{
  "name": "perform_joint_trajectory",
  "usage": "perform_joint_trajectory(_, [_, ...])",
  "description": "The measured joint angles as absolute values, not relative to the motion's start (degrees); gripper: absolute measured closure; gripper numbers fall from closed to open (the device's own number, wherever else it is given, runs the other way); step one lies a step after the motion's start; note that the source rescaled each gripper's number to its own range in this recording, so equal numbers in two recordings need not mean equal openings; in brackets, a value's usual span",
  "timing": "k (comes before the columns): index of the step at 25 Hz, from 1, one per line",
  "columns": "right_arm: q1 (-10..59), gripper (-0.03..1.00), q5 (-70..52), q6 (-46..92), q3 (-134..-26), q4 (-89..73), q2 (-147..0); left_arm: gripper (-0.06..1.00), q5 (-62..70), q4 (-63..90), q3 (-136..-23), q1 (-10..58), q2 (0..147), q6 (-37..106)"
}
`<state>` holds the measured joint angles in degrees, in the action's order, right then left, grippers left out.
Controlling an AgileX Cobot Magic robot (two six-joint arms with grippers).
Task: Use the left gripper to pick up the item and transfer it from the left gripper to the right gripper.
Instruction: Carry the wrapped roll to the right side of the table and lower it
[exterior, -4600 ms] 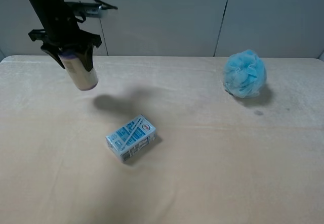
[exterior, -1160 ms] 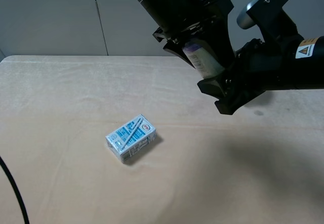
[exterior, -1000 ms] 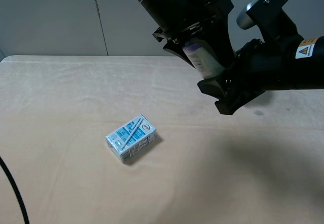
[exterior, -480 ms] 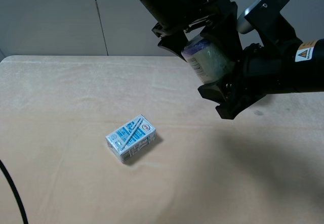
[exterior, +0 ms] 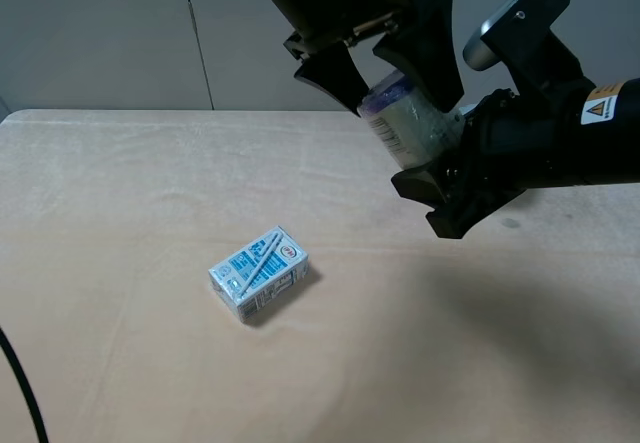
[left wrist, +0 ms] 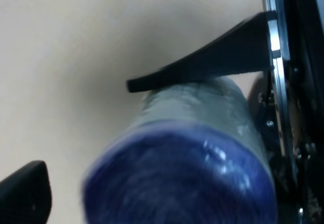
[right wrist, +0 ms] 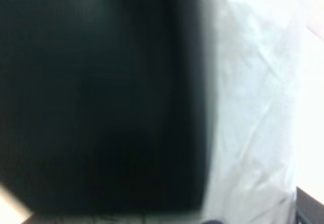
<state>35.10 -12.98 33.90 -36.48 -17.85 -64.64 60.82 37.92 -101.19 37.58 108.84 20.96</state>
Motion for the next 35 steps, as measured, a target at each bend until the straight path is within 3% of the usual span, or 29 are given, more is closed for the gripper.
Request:
perform_joint_trajectory(13, [35.1, 0.95, -12.98, 33.9, -36.48, -17.85, -64.69, -0.06, 61.45, 29.81, -101.41, 30.48, 95.53, 19.4])
perform_joint_trajectory(24, [35.1, 0.95, -12.98, 33.9, -36.48, -17.85, -64.69, -0.06, 66.8, 6.7, -101.05, 29.51, 76.37, 9.84])
perform_joint_trajectory(29, [35.1, 0.95, -12.98, 33.9, -36.48, -17.85, -64.69, -0.06, 66.8, 5.57, -93.33, 29.51, 65.72, 8.24])
perform_joint_trajectory(35, [35.1, 0.95, -13.23, 33.22, -36.48, -17.85, -64.69, -0.06, 66.8, 5.25, -75.56, 29.51, 50.64, 7.34])
